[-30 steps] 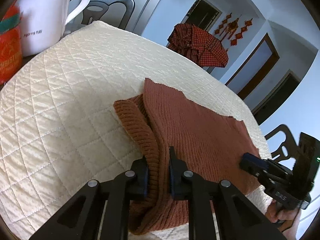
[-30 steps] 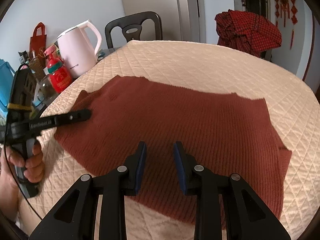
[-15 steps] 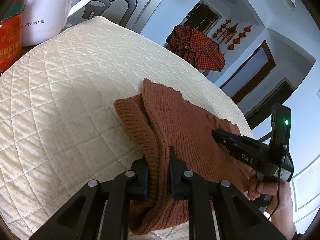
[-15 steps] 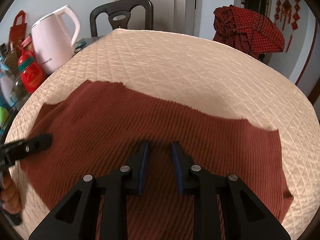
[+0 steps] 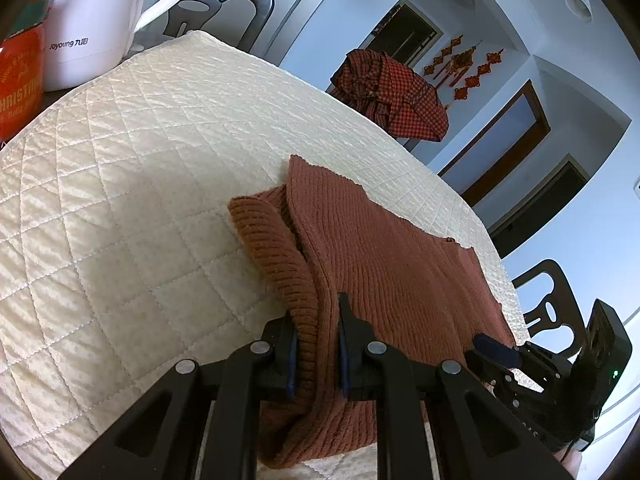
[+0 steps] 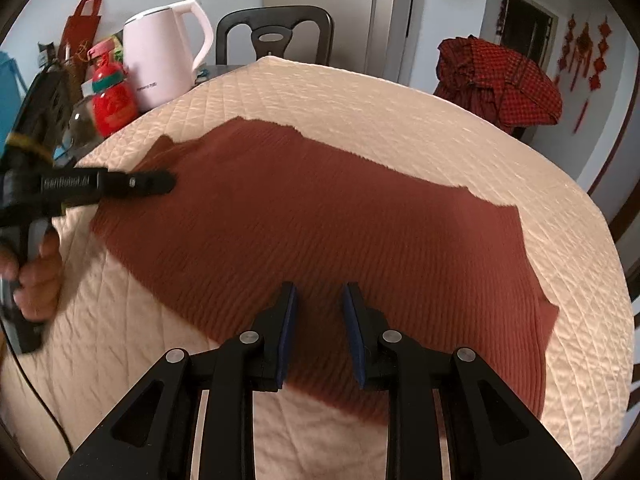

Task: Fold small clothes
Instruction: 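Lift the sweater edge with the left gripper and fold it over the body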

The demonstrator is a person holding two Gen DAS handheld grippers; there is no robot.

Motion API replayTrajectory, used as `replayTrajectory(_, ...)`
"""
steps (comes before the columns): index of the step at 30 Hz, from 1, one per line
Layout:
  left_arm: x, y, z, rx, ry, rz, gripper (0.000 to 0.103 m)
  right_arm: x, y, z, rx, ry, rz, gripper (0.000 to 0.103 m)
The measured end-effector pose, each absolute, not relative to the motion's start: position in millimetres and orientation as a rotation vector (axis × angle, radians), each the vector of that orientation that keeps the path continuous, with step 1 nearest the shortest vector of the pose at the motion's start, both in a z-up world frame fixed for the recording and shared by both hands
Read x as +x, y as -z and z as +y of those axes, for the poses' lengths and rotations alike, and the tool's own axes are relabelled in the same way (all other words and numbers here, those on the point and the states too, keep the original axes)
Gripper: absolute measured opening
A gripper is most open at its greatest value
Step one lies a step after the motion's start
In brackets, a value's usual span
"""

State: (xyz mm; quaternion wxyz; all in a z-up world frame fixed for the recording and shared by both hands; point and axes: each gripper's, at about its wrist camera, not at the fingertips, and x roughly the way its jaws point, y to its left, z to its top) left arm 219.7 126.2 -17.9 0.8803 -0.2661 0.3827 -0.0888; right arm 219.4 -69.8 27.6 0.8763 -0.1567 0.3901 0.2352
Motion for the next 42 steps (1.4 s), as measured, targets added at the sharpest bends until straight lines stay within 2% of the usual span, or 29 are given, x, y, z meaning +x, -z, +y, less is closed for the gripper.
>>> replayTrajectory(10, 204.7, -22.5, 103.0, -0.455, 0.18, 0.756, 0.017, 210.1, -30.0, -82.6, -0.274, -0.491, 0.825, 0.025)
replayTrajectory(22, 216.5, -70.3, 83.9, -0.516, 0.292, 0.706, 0.017, 218.8, -27.7, -135.7, -0.055, -0.462, 0.866, 0.025)
replayTrajectory(32, 242.3, -104.5, 19.7, -0.494, 0.425, 0.69, 0.017, 215.5, -37.2, -209.2, 0.154, -0.384, 0.826, 0.025)
replayTrajectory(37, 268.5, -93.1, -38.4, -0.47, 0.505, 0.754, 0.016, 208.6, -41.7, -246.2, 0.239, -0.342, 0.792, 0.025)
replayTrajectory(42, 296.6, -45.8, -101.1, -0.422, 0.549, 0.904, 0.016, 203.6, -41.0, -267.4, 0.272, -0.328, 0.788, 0.025)
